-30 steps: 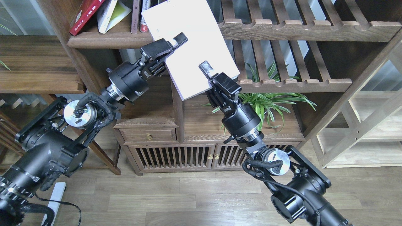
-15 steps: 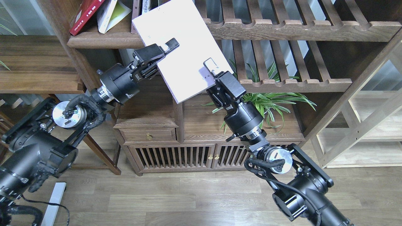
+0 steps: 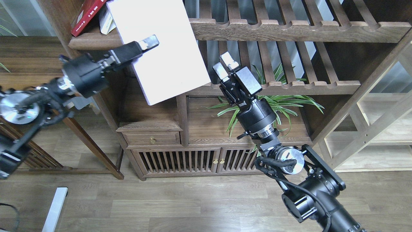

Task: Organize books on shelf
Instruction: 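Release with the right gripper and carry the white book away with the left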

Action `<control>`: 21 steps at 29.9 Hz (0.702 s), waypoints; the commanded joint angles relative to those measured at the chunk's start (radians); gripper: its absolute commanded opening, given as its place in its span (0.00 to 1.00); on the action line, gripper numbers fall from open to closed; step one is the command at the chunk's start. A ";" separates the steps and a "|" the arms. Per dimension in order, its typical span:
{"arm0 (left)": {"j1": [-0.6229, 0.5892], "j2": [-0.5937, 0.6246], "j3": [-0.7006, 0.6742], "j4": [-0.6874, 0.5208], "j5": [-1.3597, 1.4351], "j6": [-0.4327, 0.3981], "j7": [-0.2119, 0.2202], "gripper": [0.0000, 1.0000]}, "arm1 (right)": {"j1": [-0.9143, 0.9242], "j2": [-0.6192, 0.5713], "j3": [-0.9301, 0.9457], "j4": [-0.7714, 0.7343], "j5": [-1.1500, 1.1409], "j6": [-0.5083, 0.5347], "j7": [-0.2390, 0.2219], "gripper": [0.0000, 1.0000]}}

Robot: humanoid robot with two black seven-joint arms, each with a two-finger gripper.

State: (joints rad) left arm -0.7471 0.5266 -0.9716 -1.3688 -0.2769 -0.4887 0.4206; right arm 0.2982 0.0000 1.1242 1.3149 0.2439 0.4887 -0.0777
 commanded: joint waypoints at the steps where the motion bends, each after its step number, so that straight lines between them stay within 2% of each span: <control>1: 0.000 0.096 -0.053 -0.064 0.039 0.000 -0.005 0.04 | 0.031 0.000 -0.001 0.000 0.000 0.000 0.002 0.77; 10: 0.029 0.274 -0.257 -0.121 0.152 0.000 -0.002 0.02 | 0.058 0.000 -0.009 -0.006 -0.002 0.000 -0.002 0.80; 16: 0.078 0.296 -0.421 -0.119 0.287 0.000 0.001 0.00 | 0.055 -0.057 -0.017 -0.011 -0.003 0.000 -0.002 0.80; 21: 0.100 0.288 -0.502 -0.121 0.401 0.000 -0.003 0.00 | 0.050 -0.090 -0.018 -0.011 -0.003 0.000 -0.002 0.80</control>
State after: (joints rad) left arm -0.6560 0.8194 -1.4313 -1.4892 0.0570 -0.4888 0.4213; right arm 0.3498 -0.0708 1.1073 1.3039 0.2408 0.4887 -0.0798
